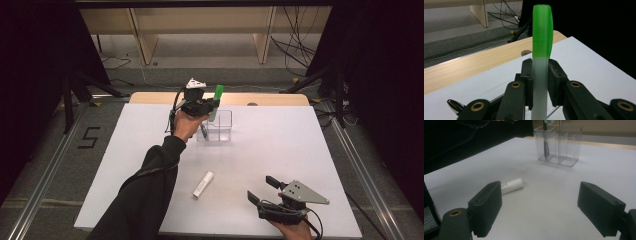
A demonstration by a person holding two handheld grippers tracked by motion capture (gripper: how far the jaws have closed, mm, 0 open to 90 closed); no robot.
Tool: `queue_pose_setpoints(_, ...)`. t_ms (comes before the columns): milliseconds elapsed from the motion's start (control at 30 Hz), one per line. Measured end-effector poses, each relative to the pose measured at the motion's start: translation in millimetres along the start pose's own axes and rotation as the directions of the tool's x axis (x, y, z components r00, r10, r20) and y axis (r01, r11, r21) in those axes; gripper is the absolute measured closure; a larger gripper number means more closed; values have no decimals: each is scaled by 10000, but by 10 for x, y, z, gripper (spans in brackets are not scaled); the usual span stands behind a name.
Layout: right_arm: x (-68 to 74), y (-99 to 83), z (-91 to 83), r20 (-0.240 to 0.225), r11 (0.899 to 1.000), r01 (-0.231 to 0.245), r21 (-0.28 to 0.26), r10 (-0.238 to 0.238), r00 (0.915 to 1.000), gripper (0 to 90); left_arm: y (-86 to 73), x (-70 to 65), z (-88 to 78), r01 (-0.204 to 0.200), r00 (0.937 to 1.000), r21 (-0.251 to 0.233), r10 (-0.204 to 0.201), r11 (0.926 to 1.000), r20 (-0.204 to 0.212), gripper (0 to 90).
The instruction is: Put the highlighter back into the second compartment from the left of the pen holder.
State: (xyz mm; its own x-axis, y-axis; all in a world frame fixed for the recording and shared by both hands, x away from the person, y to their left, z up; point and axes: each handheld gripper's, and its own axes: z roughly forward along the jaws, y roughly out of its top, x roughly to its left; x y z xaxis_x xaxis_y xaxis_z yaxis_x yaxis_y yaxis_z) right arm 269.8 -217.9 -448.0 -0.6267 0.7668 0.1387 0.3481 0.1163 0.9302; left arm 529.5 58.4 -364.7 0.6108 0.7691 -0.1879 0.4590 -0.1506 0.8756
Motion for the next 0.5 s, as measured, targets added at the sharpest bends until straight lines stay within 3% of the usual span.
queue_pose_setpoints(500, 4, -18, -8, -29, 10000, 20, 88, -20, 10000, 205, -63, 55, 180, 191, 9988, 59, -189, 9998, -445, 765)
